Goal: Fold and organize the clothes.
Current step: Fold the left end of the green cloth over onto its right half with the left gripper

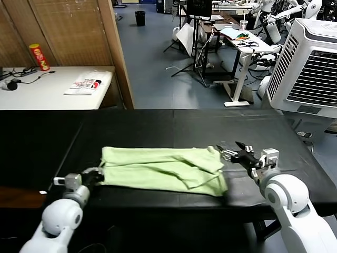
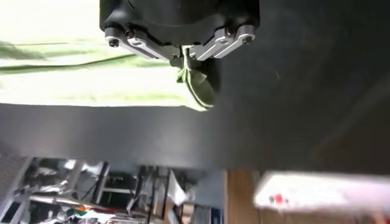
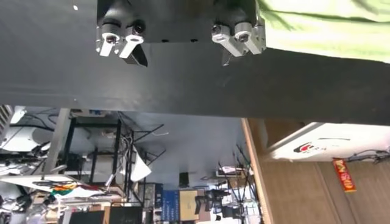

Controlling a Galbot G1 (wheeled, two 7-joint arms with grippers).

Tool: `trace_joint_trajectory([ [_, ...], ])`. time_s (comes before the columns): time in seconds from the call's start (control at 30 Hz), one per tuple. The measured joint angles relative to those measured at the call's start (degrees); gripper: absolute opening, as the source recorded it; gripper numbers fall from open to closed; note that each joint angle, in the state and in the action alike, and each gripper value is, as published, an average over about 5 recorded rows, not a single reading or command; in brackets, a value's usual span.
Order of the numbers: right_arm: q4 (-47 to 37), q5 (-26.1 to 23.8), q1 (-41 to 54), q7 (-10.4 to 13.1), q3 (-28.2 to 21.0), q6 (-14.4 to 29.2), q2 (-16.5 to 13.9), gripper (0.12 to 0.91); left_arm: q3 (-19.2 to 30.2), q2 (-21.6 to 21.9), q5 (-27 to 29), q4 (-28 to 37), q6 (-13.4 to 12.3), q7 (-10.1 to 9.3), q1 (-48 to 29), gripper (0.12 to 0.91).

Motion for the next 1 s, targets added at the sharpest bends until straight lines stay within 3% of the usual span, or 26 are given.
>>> trace_joint_trajectory([
  [0.13, -0.03, -0.45, -0.62, 0.02, 0.28, 0.14, 0.74, 0.798, -2.18, 5.62, 2.01, 2.57, -2.12, 1.16, 0.14, 0.157],
  [0.3, -0.02, -1.43, -1.46, 0.00, 0.45, 0.53, 1.33, 0.798, -4.72, 12.38, 4.56, 5.59, -4.18, 1.18, 0.37, 0.157],
  [0.47, 0.21, -2.33, -2.30, -0.01, 0.63, 0.83, 1.86, 0.798, -5.46, 14.33, 5.22, 4.97, -3.68, 0.38, 1.17, 0.157],
  [0.6, 0.74, -3.03, -3.29, -0.02, 1.22, 1.11, 2.03, 0.798, -4.17, 12.56, 4.10, 1.22, -1.27, -0.92, 0.72, 0.157],
  [0.83, 1.53, -4.29, -5.64, -0.09, 3.00, 1.69, 2.41, 0.798, 1.26, 5.35, -2.55, -7.05, 3.56, -4.30, -1.70, 0.157],
  [1.0, 2.10, -5.17, -7.11, -0.14, 3.82, 1.88, 3.27, 0.798, 6.60, 0.11, -5.82, -9.72, 5.19, -5.79, -3.99, 0.157],
])
